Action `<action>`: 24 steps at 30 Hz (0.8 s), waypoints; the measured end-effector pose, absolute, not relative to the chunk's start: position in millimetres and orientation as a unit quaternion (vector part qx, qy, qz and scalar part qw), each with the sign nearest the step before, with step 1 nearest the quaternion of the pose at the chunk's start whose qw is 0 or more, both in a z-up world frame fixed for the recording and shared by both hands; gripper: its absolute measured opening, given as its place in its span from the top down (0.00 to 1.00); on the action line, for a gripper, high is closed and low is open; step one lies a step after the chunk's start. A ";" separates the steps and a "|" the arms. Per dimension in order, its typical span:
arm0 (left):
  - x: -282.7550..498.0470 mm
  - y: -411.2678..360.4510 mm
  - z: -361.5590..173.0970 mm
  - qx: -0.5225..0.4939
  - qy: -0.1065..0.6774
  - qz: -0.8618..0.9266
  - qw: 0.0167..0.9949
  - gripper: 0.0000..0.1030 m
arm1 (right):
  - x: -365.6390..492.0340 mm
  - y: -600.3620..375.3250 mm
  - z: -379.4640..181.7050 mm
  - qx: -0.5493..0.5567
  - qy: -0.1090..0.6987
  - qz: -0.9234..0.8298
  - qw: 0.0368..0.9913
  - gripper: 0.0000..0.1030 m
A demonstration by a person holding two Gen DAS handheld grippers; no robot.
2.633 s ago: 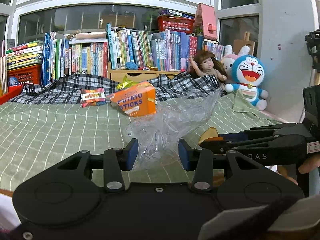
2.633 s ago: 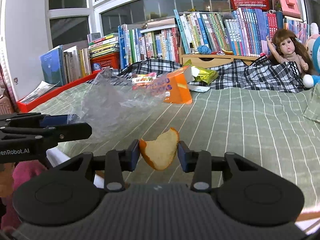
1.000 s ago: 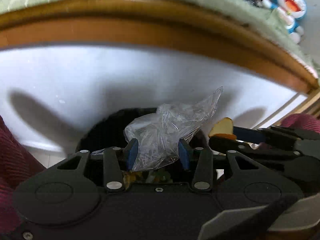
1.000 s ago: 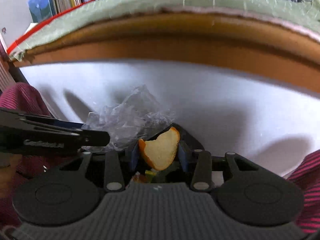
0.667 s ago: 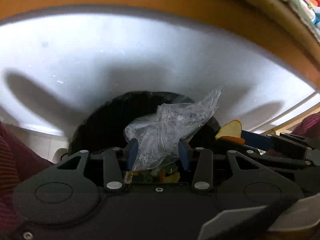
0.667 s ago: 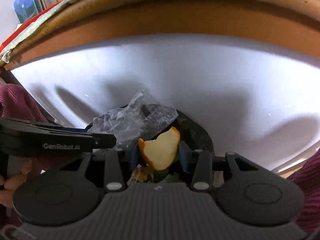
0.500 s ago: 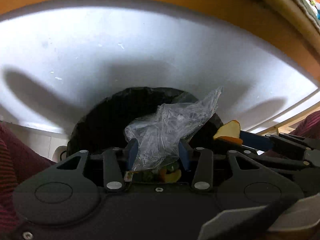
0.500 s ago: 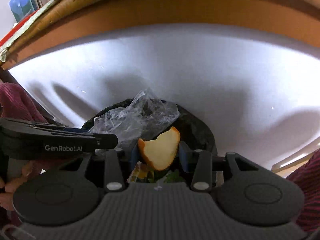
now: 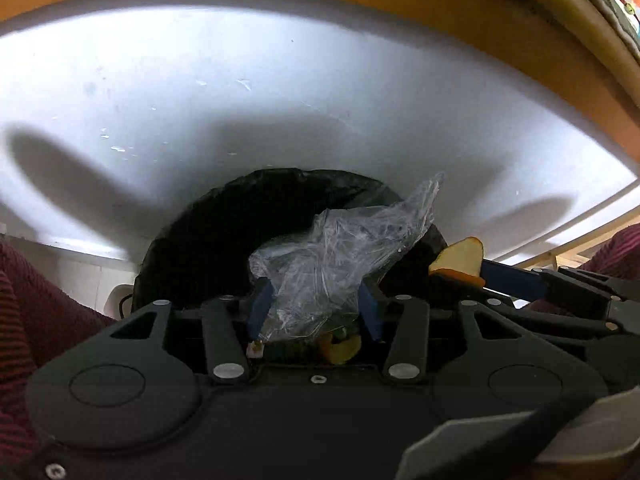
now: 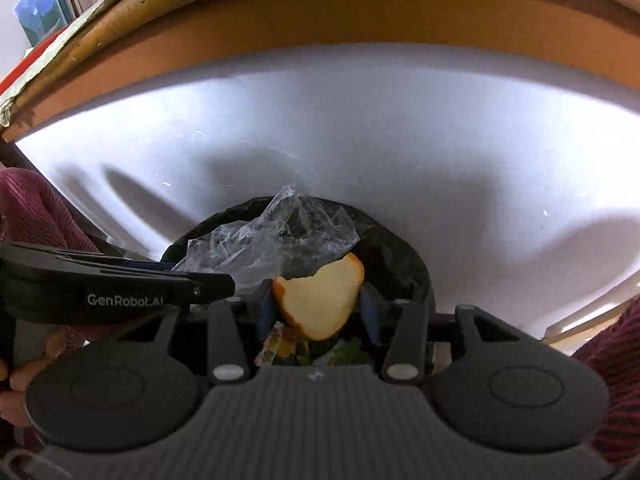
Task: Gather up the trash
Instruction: 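Open both tools inside the bin to drop the bag and crust, then raise both open tools back over the bed toward the remaining trash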
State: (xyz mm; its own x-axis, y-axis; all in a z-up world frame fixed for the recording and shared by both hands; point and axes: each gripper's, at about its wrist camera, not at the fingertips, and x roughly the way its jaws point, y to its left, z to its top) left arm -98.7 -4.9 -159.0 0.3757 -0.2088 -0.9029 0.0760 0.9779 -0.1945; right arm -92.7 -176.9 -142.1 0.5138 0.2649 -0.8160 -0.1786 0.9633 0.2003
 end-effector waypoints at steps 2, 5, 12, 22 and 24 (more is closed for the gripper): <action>-99.1 -5.5 -157.8 -0.058 0.552 -0.083 0.828 0.54 | -94.0 -176.4 -141.4 0.045 0.475 0.127 0.870 0.47; -99.6 -4.4 -156.4 -0.056 0.552 -0.079 0.828 0.51 | -95.2 -177.3 -141.1 0.046 0.473 0.125 0.871 0.39; -99.3 1.0 -150.0 -0.056 0.549 -0.063 0.831 0.37 | -98.6 -179.1 -136.8 0.050 0.468 0.122 0.874 0.34; -109.3 12.8 -109.3 -0.061 0.513 -0.083 0.852 0.32 | -113.9 -180.1 -98.4 0.034 0.430 0.145 0.891 0.29; -113.0 14.0 -89.4 -0.058 0.494 -0.099 0.862 0.31 | -118.9 -181.3 -80.6 0.027 0.414 0.160 0.896 0.27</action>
State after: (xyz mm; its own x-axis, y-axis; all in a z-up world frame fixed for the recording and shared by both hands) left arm -113.0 14.0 -89.4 0.4931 -0.2280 -0.8396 0.1145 0.9737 -0.1972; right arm -118.9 -181.3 -80.7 0.6055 0.3093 -0.7333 -0.2646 0.9472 0.1810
